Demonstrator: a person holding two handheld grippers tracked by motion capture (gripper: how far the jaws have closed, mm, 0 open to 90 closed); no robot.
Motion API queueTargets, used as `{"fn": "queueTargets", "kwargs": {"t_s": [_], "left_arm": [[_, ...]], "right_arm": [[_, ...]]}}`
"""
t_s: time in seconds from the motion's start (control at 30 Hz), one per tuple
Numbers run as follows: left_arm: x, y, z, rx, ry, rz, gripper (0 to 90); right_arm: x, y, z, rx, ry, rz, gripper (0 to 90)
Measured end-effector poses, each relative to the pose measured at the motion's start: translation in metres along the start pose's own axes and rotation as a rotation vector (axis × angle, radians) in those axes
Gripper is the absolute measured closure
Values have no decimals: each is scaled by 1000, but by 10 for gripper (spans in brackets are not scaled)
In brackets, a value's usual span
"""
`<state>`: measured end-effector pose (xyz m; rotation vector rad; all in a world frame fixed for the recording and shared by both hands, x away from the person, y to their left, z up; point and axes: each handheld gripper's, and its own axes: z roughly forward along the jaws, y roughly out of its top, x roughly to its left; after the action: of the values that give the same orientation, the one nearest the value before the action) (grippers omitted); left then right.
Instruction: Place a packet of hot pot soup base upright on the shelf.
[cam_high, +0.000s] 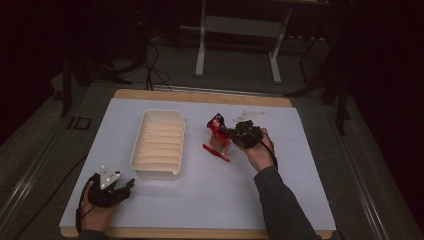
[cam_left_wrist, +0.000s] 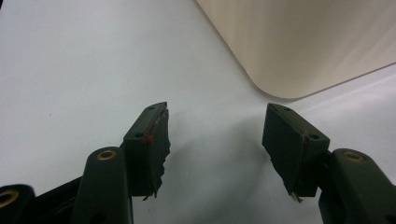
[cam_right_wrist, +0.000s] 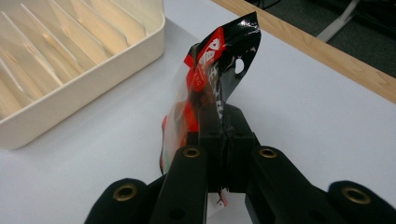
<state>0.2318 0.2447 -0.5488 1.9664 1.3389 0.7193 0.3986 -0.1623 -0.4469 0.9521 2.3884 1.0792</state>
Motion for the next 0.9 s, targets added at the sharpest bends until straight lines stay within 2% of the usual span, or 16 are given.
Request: {"fn": "queueTargets", "kwargs": {"t_s": [0.9], "left_arm": [[0, 0, 0, -2, -1, 1, 410]], "right_arm": [[10, 15, -4, -39, 31, -71, 884]]}}
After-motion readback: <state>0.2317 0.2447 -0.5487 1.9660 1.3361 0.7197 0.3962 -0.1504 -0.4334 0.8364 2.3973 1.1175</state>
